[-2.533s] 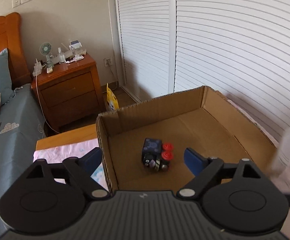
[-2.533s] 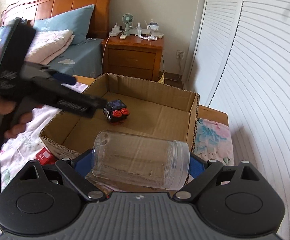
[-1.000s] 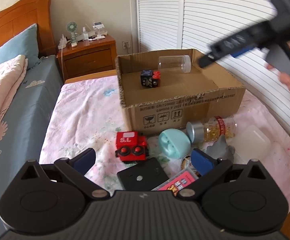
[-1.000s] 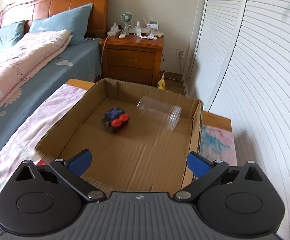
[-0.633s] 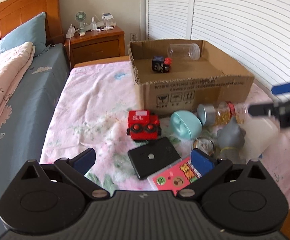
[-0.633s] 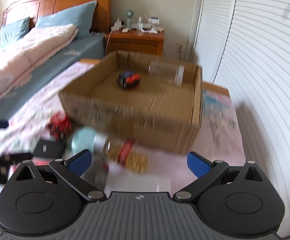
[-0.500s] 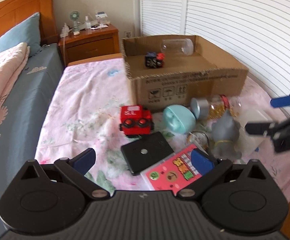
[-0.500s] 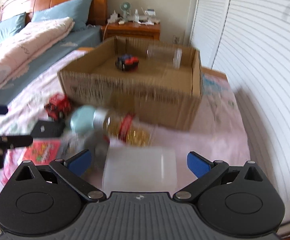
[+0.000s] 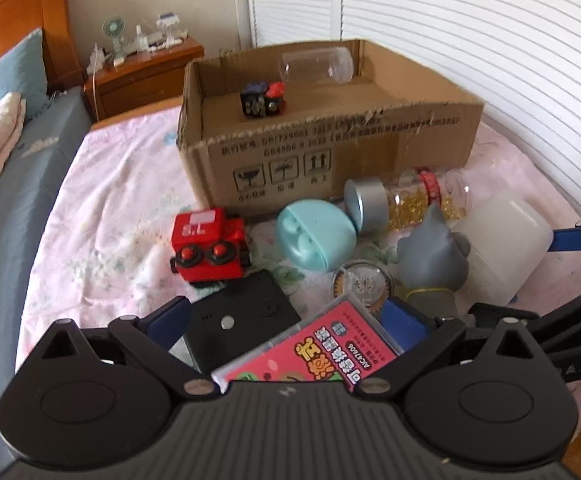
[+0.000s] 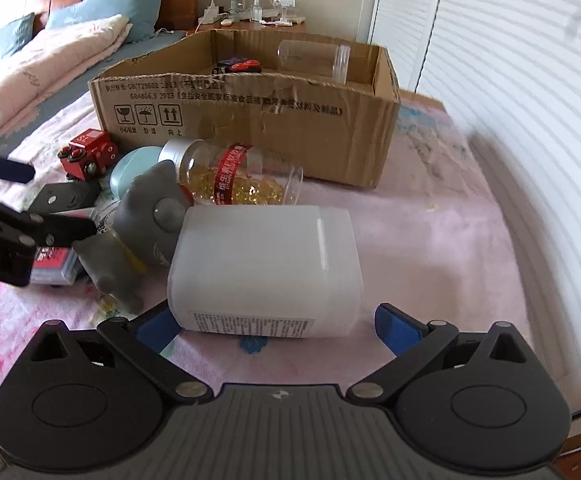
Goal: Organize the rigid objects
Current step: 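Move the right tool toward the white container while the left approaches the pink card pack, then grasp the white container with the right gripper while the left grasps the pink card pack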
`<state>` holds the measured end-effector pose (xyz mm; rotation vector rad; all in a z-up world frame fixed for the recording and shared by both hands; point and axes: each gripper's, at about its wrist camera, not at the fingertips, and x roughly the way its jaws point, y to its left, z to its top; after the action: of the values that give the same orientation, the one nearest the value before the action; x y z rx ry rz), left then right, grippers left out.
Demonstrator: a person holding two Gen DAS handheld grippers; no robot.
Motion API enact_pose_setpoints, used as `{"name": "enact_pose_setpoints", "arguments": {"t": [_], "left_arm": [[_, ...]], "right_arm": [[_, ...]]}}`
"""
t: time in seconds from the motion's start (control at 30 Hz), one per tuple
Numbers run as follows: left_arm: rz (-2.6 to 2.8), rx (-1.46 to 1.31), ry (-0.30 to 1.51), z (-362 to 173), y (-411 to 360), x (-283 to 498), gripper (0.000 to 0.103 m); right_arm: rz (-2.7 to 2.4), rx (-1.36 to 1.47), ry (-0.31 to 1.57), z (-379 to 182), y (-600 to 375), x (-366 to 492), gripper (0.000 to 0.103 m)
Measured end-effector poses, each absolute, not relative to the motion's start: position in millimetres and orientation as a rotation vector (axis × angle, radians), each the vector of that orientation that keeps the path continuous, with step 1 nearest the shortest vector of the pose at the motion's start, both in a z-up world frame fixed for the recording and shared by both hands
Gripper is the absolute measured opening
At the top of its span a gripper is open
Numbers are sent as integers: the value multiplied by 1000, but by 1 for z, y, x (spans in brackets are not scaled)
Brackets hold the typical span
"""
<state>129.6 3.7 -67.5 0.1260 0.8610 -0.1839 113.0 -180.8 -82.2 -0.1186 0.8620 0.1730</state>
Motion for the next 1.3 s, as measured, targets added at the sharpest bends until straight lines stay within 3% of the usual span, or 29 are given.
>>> {"name": "enact_pose_setpoints", "arguments": {"t": [0.37, 0.87, 1.3], "left_arm": [[-109, 217, 880, -71, 26, 108, 102], [-147, -81, 1000, -78, 54, 98, 102], [-152, 55, 965, -85, 45, 95, 103]], "right_arm": [[195, -120, 850, -84, -183, 113, 103], [196, -119, 843, -84, -183, 111, 103], [220, -127, 825, -86, -186, 110, 103]]}}
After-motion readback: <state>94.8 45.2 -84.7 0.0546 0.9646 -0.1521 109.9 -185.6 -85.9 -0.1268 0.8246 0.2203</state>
